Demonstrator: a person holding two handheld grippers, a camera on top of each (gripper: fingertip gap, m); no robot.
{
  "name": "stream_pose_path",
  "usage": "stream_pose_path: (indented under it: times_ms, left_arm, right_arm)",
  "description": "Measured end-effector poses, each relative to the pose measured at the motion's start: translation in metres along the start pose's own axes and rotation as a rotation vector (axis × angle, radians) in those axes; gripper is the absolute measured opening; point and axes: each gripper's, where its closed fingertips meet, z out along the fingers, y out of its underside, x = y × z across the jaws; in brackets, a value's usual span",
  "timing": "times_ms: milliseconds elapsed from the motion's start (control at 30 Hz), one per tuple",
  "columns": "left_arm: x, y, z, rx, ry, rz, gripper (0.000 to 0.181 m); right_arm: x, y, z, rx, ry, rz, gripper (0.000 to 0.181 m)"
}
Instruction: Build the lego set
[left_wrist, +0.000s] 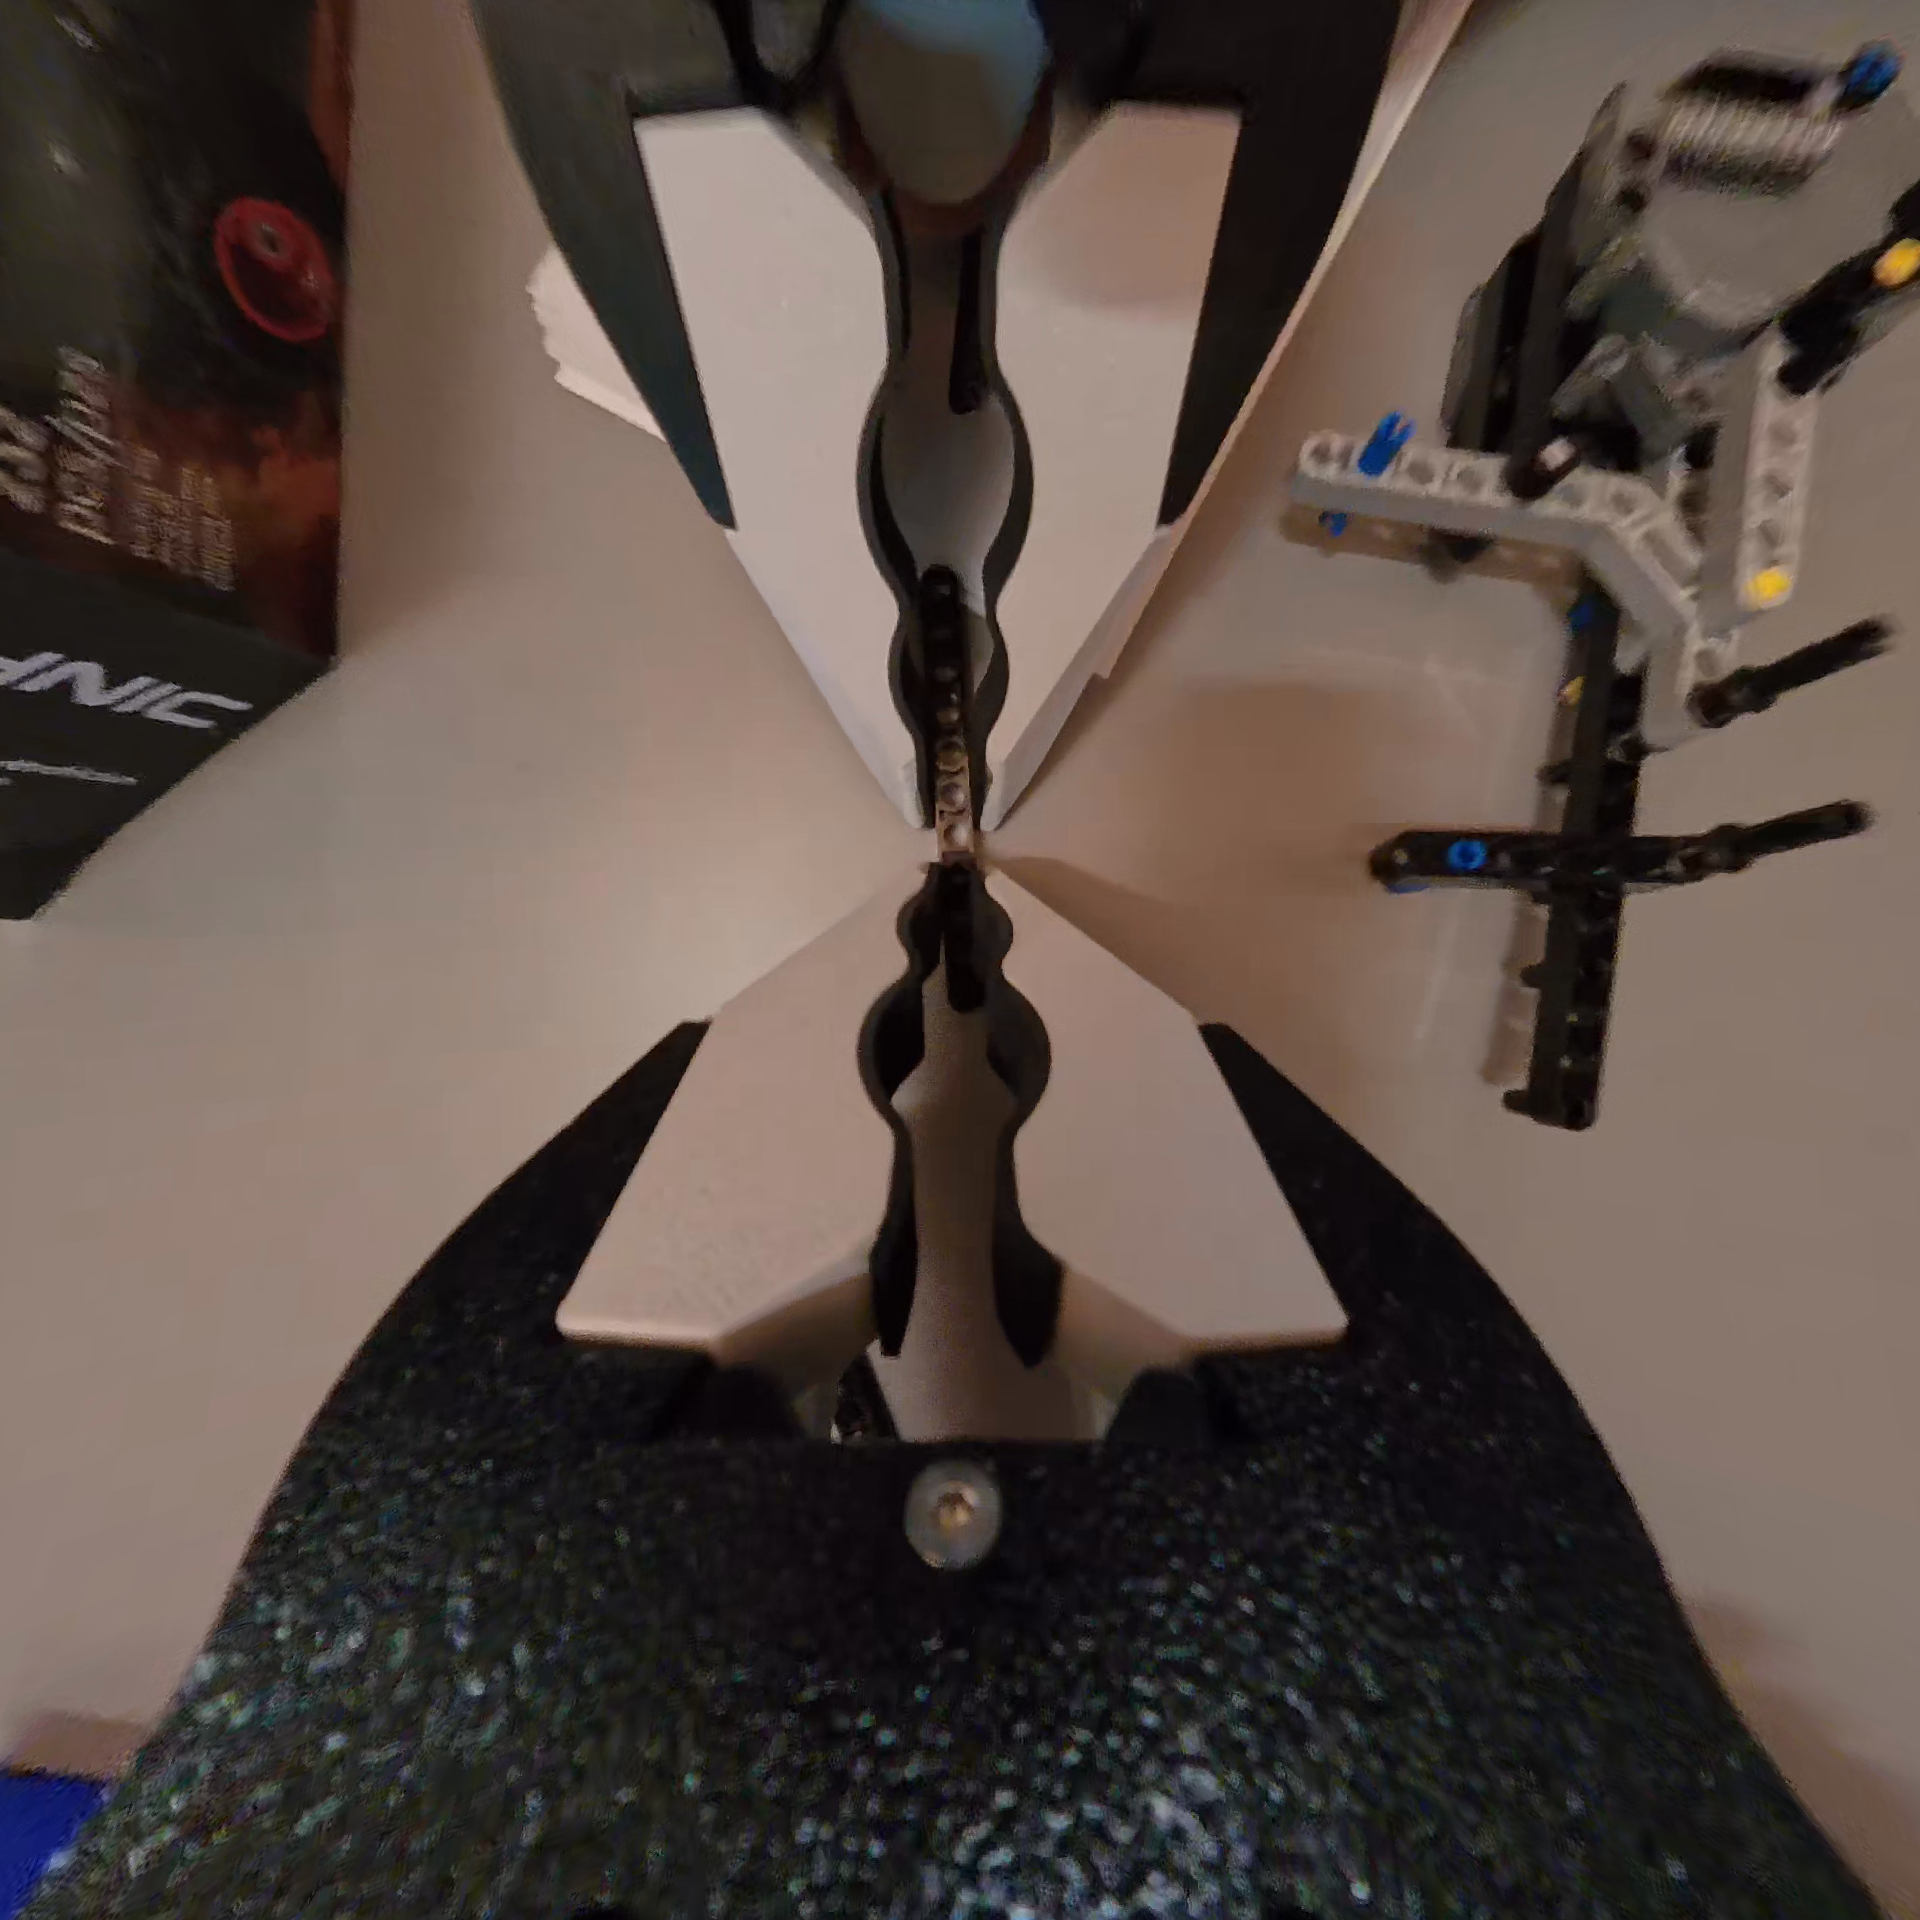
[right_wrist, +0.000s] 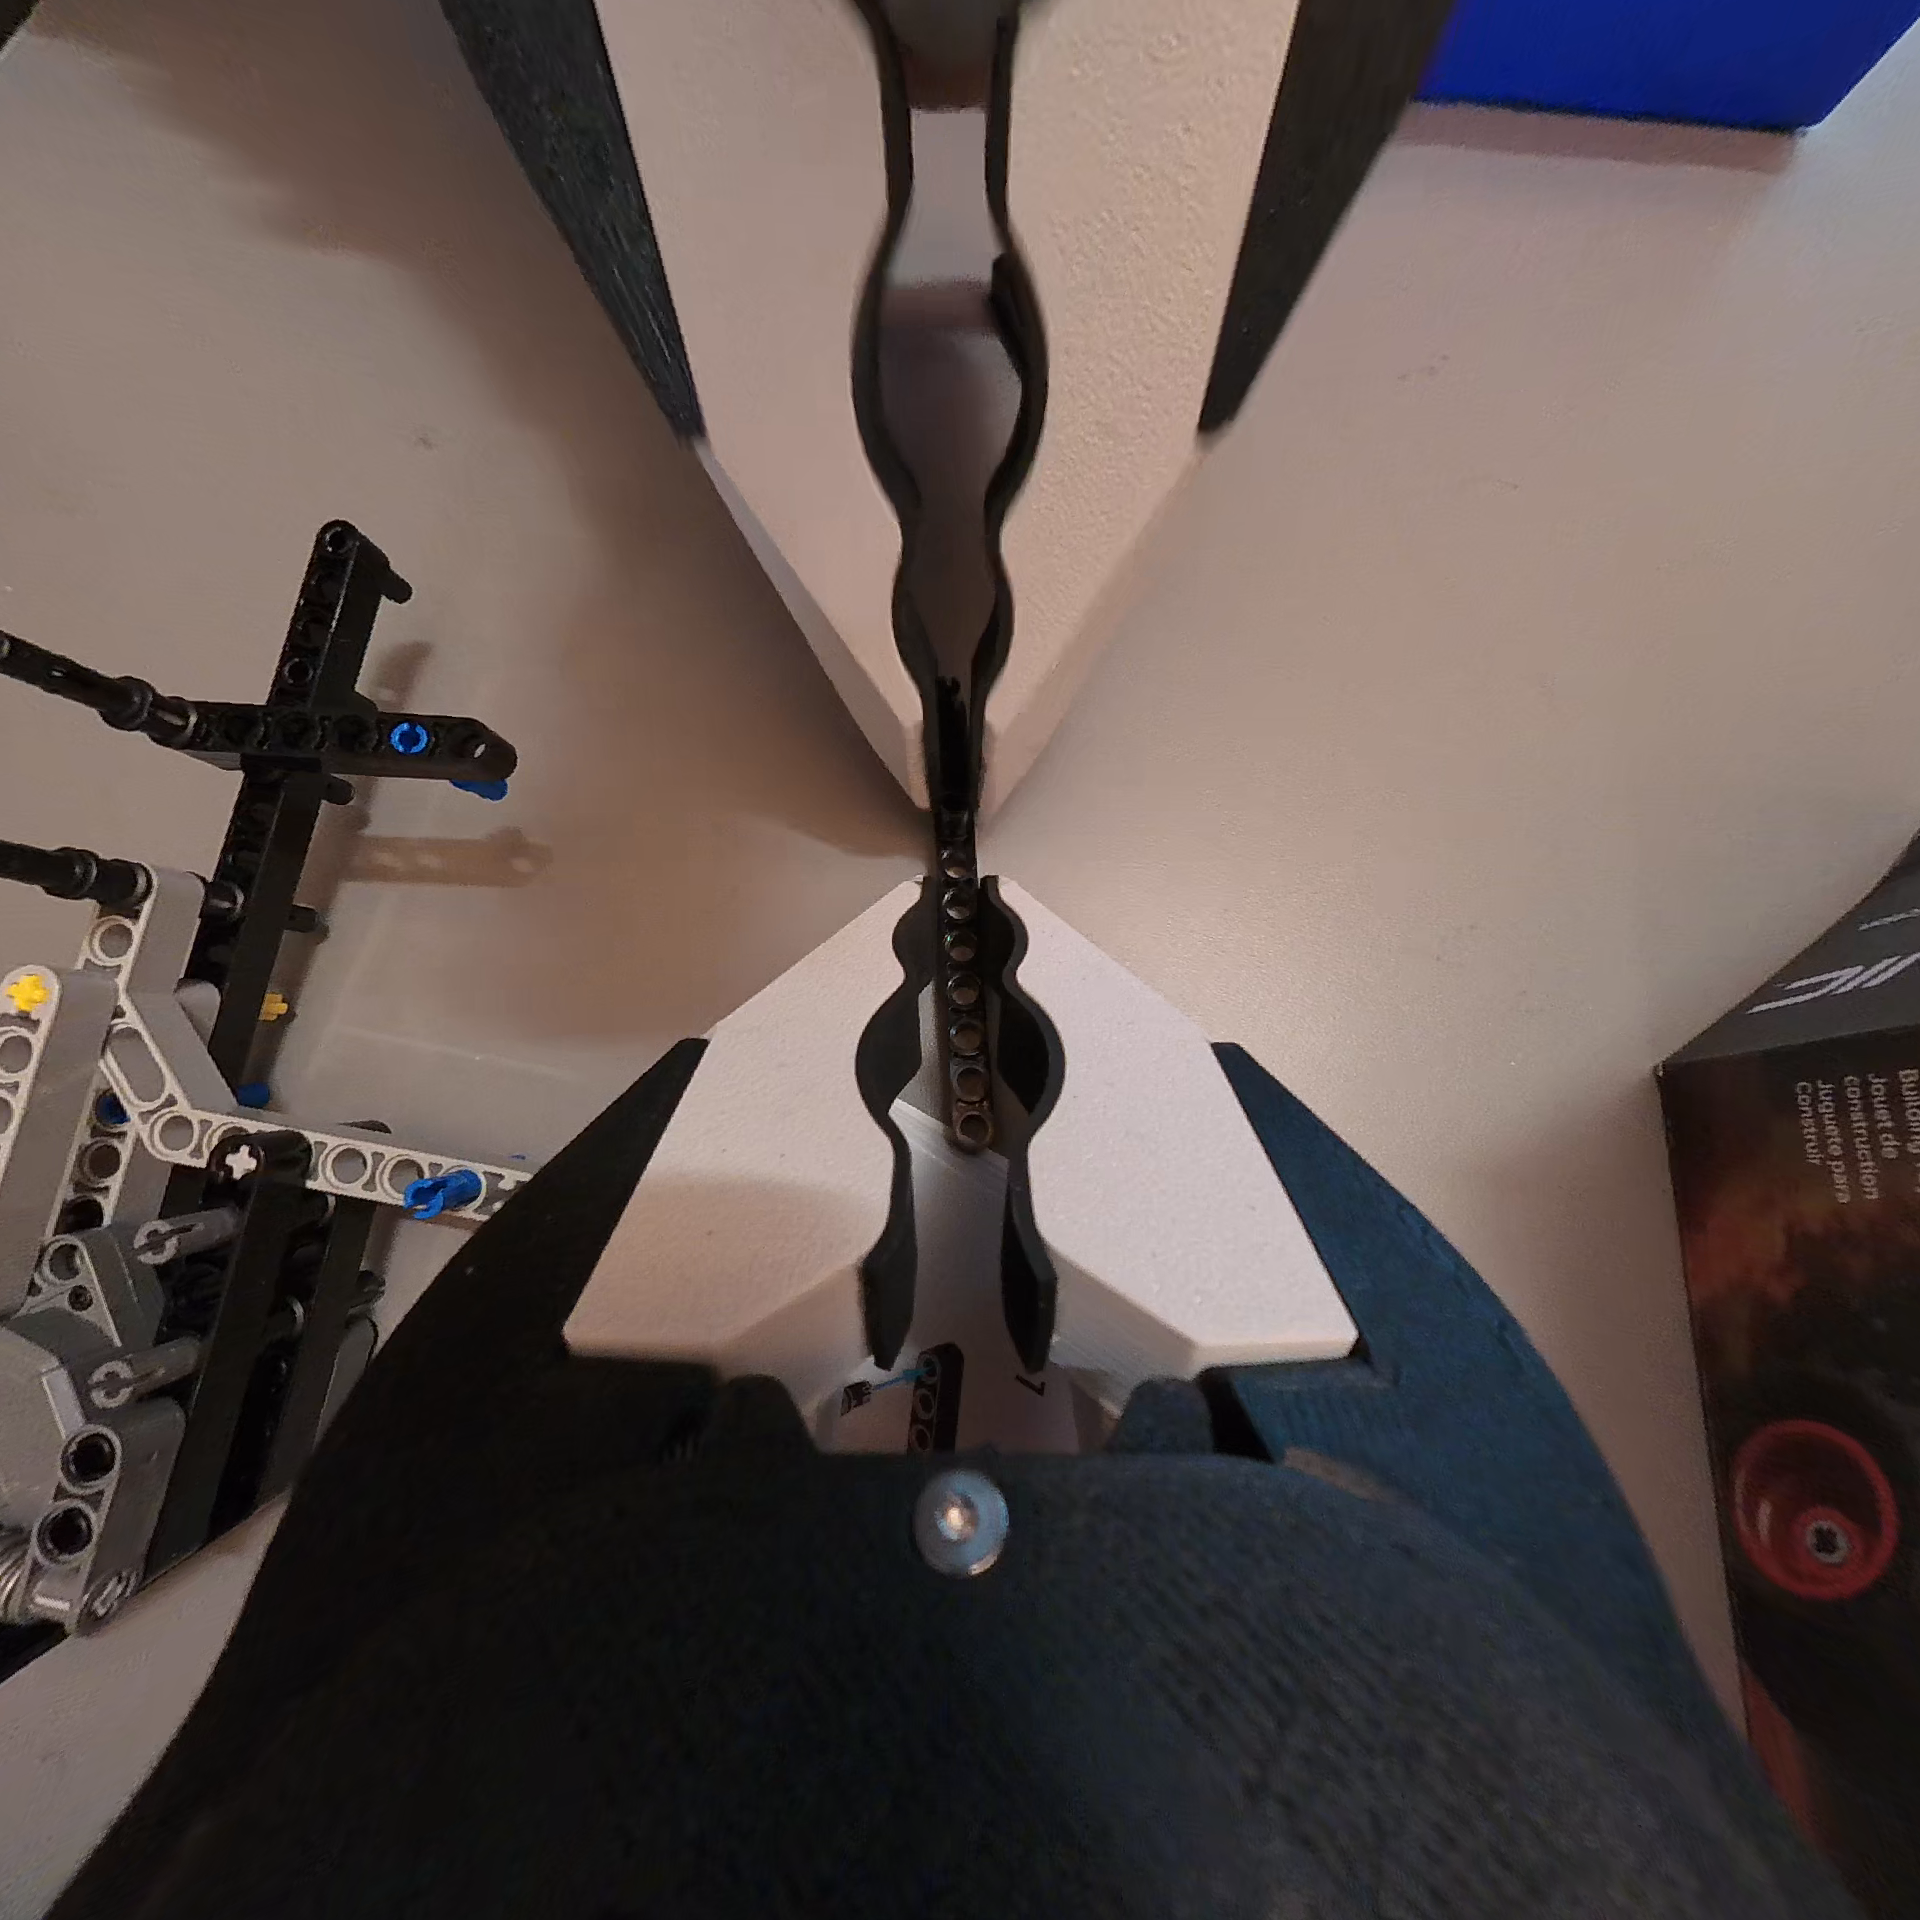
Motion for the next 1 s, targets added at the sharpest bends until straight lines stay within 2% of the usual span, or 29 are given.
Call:
stream_pose_path:
  times_ms: [33,100,167,267,400,467,600,667,767,900,1000]
  left_arm:
    - [0.002,-0.006,-0.007,0.044,0.005,-0.018,0.001]
    - [0.002,-0.016,-0.026,0.146,-0.009,-0.076,0.008]
    - [-0.007,-0.023,-0.047,0.26,-0.094,-0.148,0.019]
    - [-0.015,-0.032,-0.072,0.486,-0.199,-0.268,0.026]
    - [-0.044,-0.024,-0.09,0.712,-0.437,-0.382,0.03]
    - [-0.055,-0.017,-0.089,0.768,-0.517,-0.416,0.03]
    - [-0.057,-0.007,-0.084,0.762,-0.6,-0.34,0.03]
    - [-0.049,-0.004,-0.084,0.745,-0.611,-0.238,0.029]
    - [-0.044,0.004,-0.083,0.718,-0.6,-0.173,0.029]
    - [-0.047,0.01,-0.071,0.687,-0.596,-0.218,0.03]
    - [-0.05,0.011,-0.071,0.65,-0.697,-0.153,0.028]
  right_arm:
    - [0.0,0.0,0.0,0.0,0.003,-0.003,0.005]
    - [0.0,0.0,0.0,0.0,0.008,-0.007,0.005]
    - [0.0,0.0,0.0,0.0,0.011,-0.01,0.005]
    - [0.0,0.0,-0.001,0.001,0.025,-0.025,0.005]
    - [-0.002,-0.012,-0.011,0.036,0.037,-0.047,0.019]
    - [-0.001,-0.027,-0.035,0.051,0.09,-0.06,0.025]
    - [0.014,-0.032,-0.121,0.039,0.447,-0.042,0.019]
    - [0.008,-0.013,-0.162,0.024,0.598,-0.015,0.015]
    - [-0.005,0.045,-0.208,-0.08,0.788,0.097,0.012]
    - [-0.027,0.102,-0.235,-0.036,0.882,0.192,0.008]
    - [-0.041,0.147,-0.255,-0.179,0.919,0.224,0.009]
